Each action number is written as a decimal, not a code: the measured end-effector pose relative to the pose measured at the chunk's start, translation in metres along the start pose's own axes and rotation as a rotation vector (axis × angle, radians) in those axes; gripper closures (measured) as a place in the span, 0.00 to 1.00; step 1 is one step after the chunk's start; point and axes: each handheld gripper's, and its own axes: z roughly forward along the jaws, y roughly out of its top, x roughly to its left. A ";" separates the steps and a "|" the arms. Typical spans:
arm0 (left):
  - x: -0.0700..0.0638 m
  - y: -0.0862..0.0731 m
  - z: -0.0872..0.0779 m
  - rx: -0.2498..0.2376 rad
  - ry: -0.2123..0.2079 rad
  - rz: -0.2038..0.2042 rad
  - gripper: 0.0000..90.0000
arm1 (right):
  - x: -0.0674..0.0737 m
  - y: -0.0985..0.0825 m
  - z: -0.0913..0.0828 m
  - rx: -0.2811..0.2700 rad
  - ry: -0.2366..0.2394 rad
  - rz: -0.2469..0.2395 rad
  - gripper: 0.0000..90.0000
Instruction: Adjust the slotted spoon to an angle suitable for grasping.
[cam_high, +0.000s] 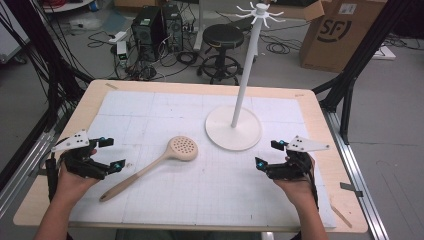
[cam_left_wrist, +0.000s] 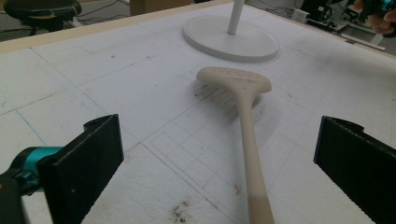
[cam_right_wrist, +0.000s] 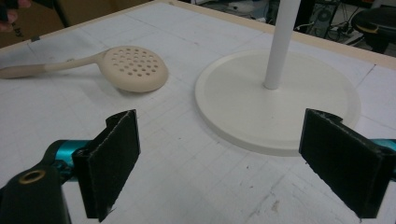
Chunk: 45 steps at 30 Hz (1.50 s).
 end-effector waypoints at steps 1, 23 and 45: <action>0.000 0.000 0.000 0.003 -0.003 0.001 0.02 | 0.000 0.000 0.000 0.000 0.000 0.000 0.13; -0.017 -0.004 0.031 0.193 -0.048 0.052 0.02 | 0.006 -0.001 0.004 0.042 -0.022 -0.036 0.13; -0.028 -0.015 0.059 0.415 -0.090 0.119 0.42 | 0.006 -0.003 0.007 0.061 -0.025 -0.039 0.13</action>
